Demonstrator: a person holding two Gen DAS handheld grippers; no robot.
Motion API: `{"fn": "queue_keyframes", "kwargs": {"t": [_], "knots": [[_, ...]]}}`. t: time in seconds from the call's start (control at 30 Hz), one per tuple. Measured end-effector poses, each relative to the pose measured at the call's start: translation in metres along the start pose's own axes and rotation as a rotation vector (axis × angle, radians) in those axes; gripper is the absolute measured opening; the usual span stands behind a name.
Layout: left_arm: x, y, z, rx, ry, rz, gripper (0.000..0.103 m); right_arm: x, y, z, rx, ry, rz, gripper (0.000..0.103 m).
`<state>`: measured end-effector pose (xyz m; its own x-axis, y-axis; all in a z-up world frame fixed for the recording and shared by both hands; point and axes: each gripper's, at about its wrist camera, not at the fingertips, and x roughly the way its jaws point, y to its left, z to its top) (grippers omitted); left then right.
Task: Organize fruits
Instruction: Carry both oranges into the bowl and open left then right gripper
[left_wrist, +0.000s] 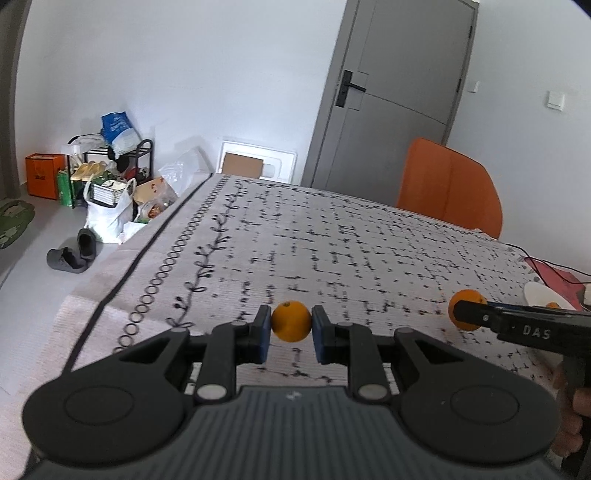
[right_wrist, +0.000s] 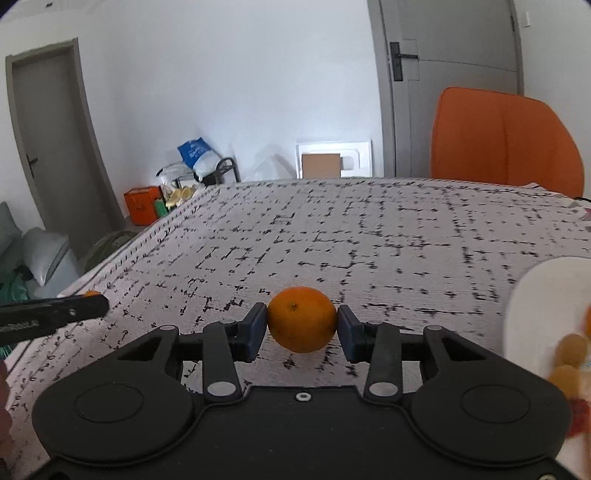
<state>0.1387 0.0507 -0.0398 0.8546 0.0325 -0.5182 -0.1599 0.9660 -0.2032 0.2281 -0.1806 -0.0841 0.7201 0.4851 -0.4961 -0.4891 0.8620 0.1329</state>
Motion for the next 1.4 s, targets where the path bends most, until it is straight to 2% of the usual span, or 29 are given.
{"fn": "queue_keyframes", "kwargs": {"t": [0.73,1.4], "knots": [[-0.001,-0.100,-0.001,0.128,-0.019,-0.142,0.022,-0.084,-0.063,-0.010,0.119,-0.146,-0.084,0.039],[0.007,-0.175,-0.002,0.236,-0.023,-0.230,0.022,-0.122,-0.129,-0.033,0.226,-0.202,-0.176,0.039]]}}
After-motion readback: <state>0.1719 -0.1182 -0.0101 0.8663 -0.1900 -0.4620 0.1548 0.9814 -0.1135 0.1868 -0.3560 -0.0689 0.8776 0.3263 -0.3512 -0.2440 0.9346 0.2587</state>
